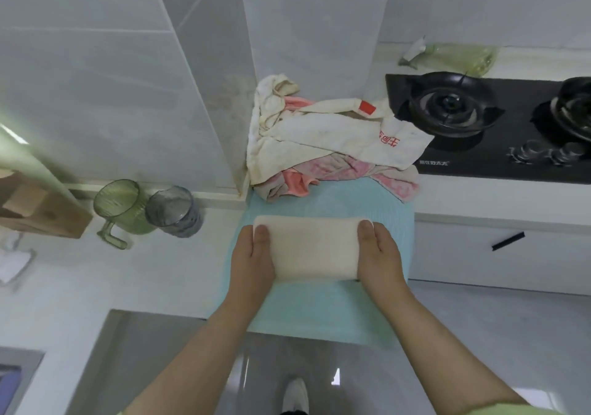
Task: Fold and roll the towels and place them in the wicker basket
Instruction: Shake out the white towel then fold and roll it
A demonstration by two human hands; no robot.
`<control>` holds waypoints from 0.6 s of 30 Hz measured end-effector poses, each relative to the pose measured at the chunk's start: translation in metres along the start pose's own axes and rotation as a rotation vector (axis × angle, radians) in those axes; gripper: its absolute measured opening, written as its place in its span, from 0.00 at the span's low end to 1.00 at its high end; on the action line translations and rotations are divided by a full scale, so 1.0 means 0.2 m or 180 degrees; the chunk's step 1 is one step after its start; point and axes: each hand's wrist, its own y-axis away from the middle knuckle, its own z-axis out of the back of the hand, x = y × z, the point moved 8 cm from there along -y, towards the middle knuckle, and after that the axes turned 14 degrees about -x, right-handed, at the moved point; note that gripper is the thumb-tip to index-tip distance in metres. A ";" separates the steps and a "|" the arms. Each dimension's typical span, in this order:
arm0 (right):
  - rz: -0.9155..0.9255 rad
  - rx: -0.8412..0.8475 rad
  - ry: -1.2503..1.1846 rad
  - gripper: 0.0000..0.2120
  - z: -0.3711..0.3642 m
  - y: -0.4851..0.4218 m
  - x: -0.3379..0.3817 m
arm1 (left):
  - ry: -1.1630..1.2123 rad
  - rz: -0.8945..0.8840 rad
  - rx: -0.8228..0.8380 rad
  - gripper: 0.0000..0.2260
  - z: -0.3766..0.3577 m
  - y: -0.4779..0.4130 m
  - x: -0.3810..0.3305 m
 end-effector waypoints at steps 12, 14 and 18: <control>-0.0049 -0.0416 -0.0795 0.09 0.82 -0.07 0.42 | 0.0763 0.0015 0.0778 0.14 -0.36 0.39 -0.71; -0.0039 -0.0490 -0.0861 0.10 1.00 -0.12 0.43 | 0.0793 0.0011 0.0917 0.12 -0.50 0.49 -0.80; -0.0024 -0.0540 -0.0974 0.10 1.38 -0.22 0.42 | 0.0893 -0.0007 0.1061 0.12 -0.78 0.74 -0.97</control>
